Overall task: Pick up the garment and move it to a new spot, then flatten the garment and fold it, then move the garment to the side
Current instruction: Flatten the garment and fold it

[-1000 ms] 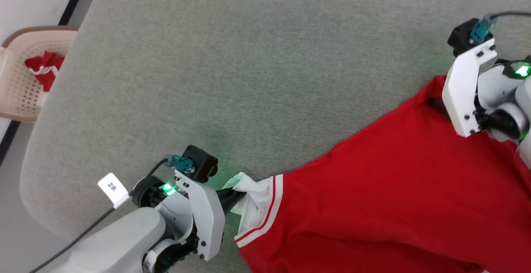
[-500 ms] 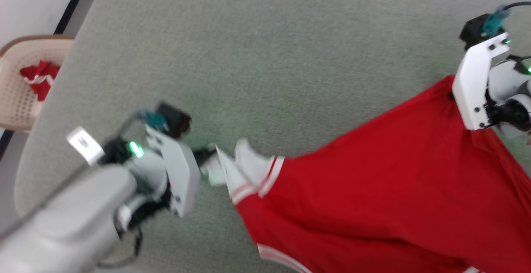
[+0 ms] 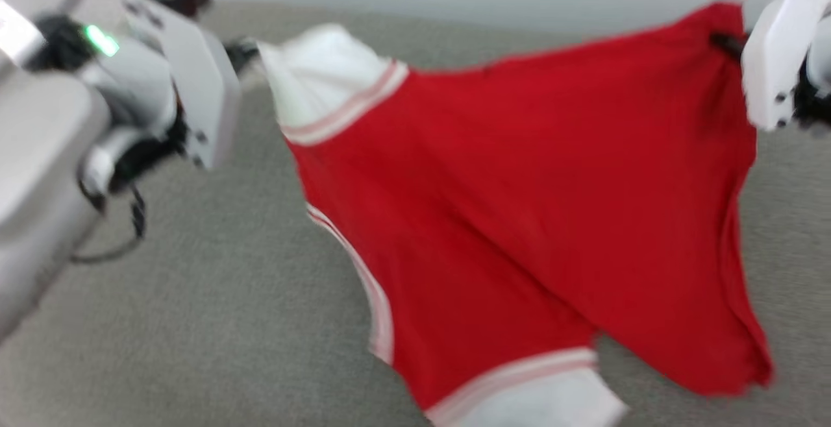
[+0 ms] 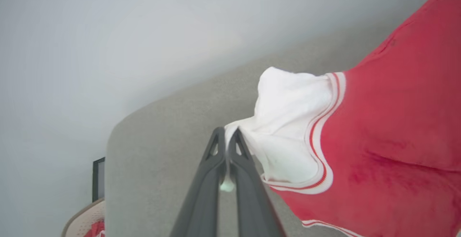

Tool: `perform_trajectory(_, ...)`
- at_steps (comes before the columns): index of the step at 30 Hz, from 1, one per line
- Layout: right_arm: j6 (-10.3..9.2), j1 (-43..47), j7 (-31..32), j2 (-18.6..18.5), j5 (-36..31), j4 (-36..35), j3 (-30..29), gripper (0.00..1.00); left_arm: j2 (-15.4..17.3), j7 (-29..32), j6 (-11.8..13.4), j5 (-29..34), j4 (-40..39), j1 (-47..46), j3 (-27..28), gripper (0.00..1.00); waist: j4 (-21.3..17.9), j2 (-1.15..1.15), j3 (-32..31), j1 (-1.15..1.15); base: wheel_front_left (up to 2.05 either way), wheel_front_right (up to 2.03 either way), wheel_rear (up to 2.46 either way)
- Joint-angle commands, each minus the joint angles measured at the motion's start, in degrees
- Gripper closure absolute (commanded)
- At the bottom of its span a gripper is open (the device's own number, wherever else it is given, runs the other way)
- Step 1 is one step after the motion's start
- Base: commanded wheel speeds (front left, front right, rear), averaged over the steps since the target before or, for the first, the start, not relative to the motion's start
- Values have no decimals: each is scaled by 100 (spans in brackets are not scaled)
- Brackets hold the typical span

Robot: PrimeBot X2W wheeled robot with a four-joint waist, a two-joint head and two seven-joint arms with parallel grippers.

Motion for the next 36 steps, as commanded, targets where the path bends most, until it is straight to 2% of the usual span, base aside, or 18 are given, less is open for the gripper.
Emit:
perform_trajectory(1,-11,-69,-33,-39,-29,-12,-59,100,14,5,-22,34,41,-71,30,100,-289,0,-290,0,0,0,0)
perform_trajectory(10,-11,-366,-533,129,-391,117,-729,100,-199,-112,-280,336,858,-1101,184,100,-610,0,-671,0,0,0,0)
perform_trajectory(21,-11,-597,-919,461,-980,124,-1638,100,-615,-913,-560,739,1891,-2281,358,100,-771,0,-697,0,0,0,0)
perform_trajectory(29,-11,-706,-951,744,-1495,-5,-2153,100,-852,-1361,-698,862,2566,-2909,373,100,-881,0,-320,0,0,0,0)
perform_trajectory(36,-11,-893,-1229,1030,-2048,-49,-2667,100,-1006,-1829,-765,952,2958,-3363,329,100,-995,0,396,0,0,0,0)
